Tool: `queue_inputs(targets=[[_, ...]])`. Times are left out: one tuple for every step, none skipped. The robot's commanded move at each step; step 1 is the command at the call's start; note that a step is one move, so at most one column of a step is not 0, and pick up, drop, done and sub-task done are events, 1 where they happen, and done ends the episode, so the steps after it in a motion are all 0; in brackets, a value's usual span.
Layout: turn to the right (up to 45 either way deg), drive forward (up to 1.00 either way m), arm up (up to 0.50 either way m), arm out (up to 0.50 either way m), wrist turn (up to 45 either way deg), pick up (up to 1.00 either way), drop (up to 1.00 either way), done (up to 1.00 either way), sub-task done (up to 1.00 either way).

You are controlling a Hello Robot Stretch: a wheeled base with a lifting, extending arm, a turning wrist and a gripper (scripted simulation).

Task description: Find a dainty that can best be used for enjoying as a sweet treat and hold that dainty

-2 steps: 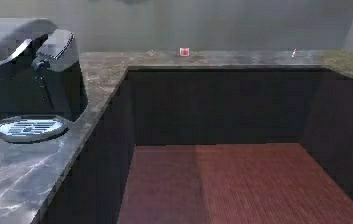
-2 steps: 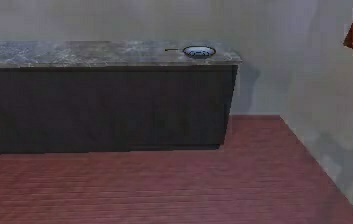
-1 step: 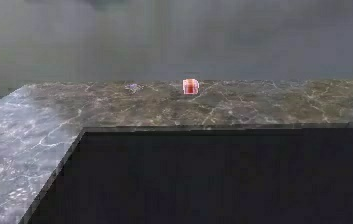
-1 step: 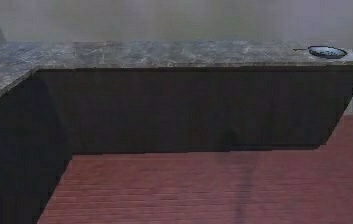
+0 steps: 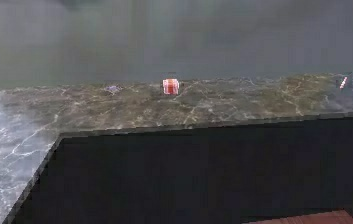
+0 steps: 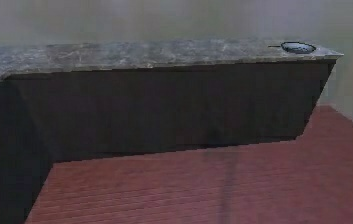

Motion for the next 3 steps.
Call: queue_inputs(targets=[[0.0, 0.40, 0.00, 0.00, 0.0, 0.00, 0.00, 0.00, 0.00], [-45.0, 0.00, 0.00, 0.00, 0.0, 0.00, 0.00, 0.00, 0.00], [-42.0, 0.00, 0.00, 0.00, 0.0, 0.00, 0.00, 0.00, 0.00]])
